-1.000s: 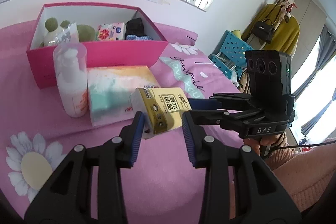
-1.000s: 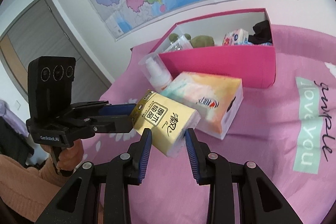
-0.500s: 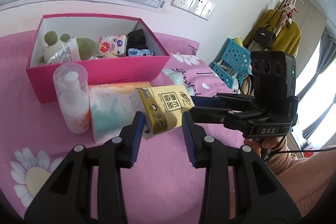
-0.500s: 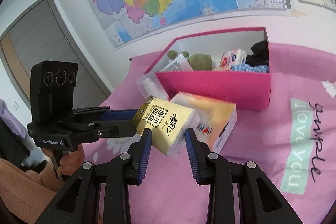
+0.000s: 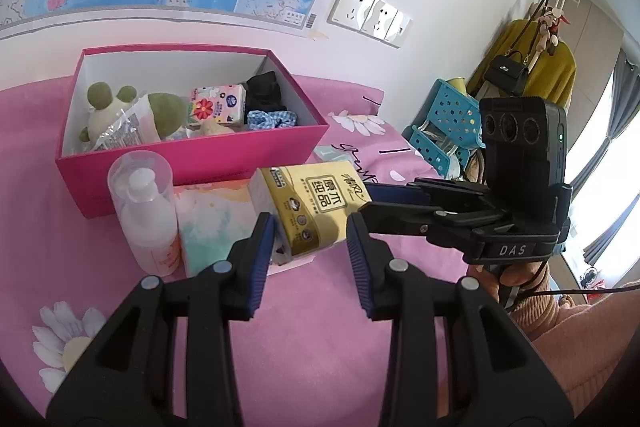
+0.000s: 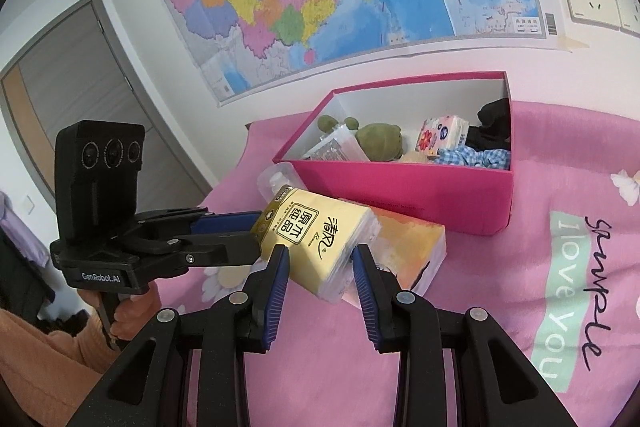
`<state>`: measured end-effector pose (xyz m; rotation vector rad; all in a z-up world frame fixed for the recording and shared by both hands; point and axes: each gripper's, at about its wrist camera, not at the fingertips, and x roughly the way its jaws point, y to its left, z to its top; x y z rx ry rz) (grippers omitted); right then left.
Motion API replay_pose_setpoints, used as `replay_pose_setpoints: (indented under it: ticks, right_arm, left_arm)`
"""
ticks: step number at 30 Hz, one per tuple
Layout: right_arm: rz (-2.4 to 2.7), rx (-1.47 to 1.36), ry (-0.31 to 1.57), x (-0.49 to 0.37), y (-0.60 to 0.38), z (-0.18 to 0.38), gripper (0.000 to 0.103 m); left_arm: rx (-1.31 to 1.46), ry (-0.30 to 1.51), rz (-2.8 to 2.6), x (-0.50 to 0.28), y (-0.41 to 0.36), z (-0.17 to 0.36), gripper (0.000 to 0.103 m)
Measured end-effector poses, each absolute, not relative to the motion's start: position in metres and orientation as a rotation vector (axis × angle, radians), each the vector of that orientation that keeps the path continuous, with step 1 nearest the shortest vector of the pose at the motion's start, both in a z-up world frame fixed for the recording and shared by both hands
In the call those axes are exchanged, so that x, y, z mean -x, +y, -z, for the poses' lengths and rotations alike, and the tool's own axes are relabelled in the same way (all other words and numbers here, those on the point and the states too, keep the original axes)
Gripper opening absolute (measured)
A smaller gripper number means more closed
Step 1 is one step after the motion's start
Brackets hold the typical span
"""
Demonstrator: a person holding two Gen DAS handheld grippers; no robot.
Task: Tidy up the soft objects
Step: 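Carry the yellow tissue pack toward the pink box with the left gripper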
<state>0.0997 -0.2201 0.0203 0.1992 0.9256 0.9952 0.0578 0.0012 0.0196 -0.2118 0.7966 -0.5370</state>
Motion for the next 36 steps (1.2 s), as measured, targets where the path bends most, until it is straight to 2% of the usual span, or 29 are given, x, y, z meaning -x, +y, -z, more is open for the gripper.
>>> replay_pose_setpoints:
  ticks: [36]
  right_arm:
    - [-0.992, -0.194, 0.902, -0.120, -0.216, -0.024, 0.034]
  left_arm:
    - [0.176, 0.781, 0.494, -0.070, -0.004, -0.028, 0.039]
